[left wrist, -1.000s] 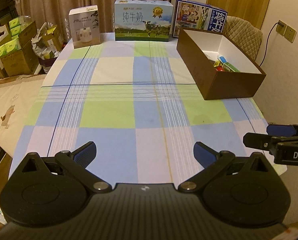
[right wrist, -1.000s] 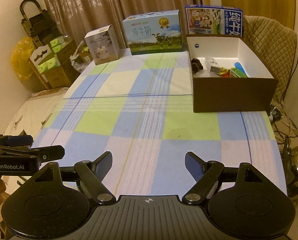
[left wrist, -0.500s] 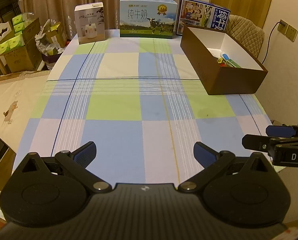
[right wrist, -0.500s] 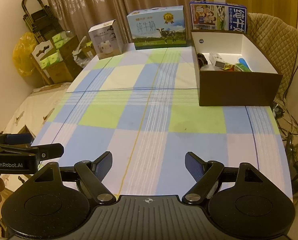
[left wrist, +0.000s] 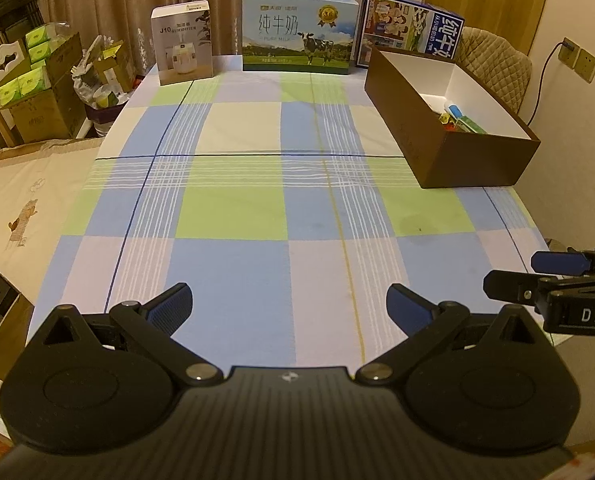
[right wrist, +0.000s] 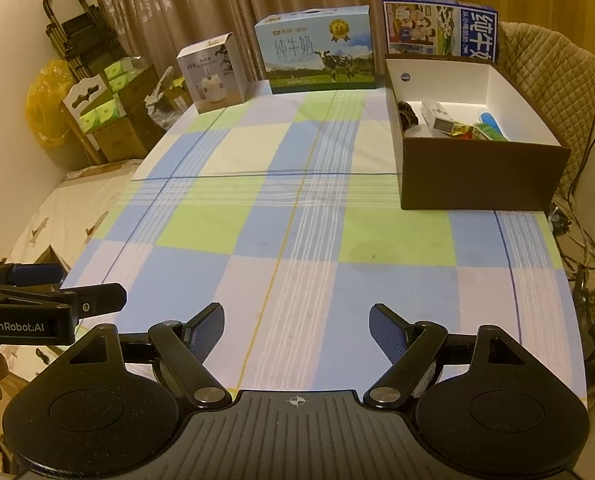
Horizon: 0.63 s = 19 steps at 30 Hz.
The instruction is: Organize objects
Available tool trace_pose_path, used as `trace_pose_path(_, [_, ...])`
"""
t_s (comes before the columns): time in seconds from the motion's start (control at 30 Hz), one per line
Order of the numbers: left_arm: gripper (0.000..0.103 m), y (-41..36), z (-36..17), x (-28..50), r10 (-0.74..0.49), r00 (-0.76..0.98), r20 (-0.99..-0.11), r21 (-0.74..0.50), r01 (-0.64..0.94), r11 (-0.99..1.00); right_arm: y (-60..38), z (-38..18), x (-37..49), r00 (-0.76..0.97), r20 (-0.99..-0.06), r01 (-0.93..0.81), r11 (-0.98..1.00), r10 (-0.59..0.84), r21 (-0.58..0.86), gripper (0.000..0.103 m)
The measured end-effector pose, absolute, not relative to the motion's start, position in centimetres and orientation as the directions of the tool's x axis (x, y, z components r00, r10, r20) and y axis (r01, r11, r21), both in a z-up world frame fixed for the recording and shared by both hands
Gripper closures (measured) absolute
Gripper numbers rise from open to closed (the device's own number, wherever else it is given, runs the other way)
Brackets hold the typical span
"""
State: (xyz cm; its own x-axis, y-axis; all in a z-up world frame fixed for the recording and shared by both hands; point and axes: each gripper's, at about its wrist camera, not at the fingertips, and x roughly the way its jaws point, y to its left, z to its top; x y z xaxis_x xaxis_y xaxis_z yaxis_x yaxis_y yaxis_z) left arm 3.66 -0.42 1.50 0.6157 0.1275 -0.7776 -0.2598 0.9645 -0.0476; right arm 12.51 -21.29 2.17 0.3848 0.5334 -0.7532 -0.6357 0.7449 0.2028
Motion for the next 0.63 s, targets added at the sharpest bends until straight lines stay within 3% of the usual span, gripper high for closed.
trace_pose_path(0.63, [0.001, -1.3, 1.1, 5.8, 0.118, 0.605, -0.788, -0.041, -0.243, 0.969, -22.2, 1.9, 14.2, 0.385, -0.763, -0.622, 0.757, 0.519, 0.2, 0.026])
